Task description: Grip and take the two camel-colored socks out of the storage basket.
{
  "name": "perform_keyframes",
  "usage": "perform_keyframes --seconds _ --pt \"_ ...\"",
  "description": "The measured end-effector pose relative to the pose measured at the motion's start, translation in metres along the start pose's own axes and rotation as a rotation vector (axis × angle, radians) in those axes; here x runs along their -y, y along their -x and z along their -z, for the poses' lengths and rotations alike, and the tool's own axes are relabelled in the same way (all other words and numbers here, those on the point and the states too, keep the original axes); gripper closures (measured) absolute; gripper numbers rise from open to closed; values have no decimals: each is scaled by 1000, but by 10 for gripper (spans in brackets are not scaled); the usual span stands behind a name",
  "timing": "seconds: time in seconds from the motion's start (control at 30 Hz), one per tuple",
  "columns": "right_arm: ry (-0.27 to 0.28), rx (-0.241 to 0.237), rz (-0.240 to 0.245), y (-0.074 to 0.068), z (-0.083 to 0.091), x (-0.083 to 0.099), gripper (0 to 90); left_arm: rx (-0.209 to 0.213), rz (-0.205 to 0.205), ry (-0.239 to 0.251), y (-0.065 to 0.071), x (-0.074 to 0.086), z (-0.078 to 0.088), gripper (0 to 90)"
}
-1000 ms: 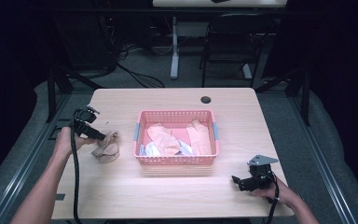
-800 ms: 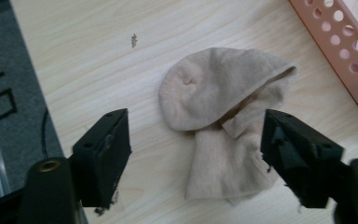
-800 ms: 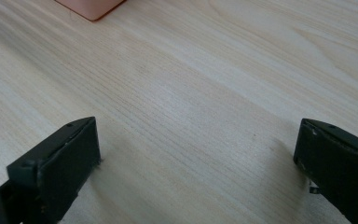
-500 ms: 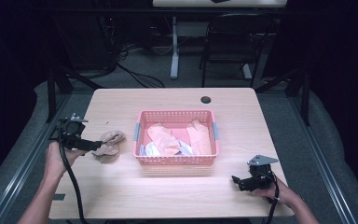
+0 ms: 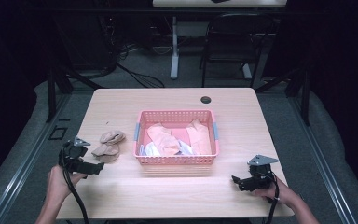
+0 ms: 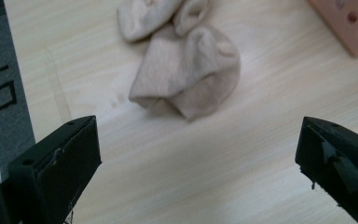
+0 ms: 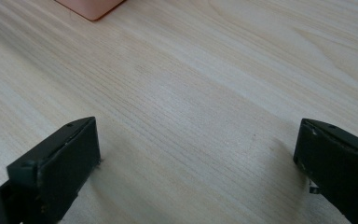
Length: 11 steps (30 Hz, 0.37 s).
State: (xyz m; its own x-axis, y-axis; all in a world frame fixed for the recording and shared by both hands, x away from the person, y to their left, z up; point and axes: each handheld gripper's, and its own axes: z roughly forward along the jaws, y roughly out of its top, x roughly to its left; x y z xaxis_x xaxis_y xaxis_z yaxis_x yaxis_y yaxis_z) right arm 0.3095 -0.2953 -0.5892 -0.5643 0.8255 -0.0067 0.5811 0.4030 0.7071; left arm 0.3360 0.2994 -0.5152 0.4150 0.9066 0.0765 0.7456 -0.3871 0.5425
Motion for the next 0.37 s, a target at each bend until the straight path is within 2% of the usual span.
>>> perform_keyframes --seconds 0.13,0.2,0.37 --pt "1 -5 -2 0 0 0 0 -10 29 11 -5 10 -3 0" --pt "1 -6 -2 0 0 0 0 -18 31 18 -6 15 -5 0" --pt "1 -6 -1 0 0 0 0 0 32 5 -8 19 -10 0"
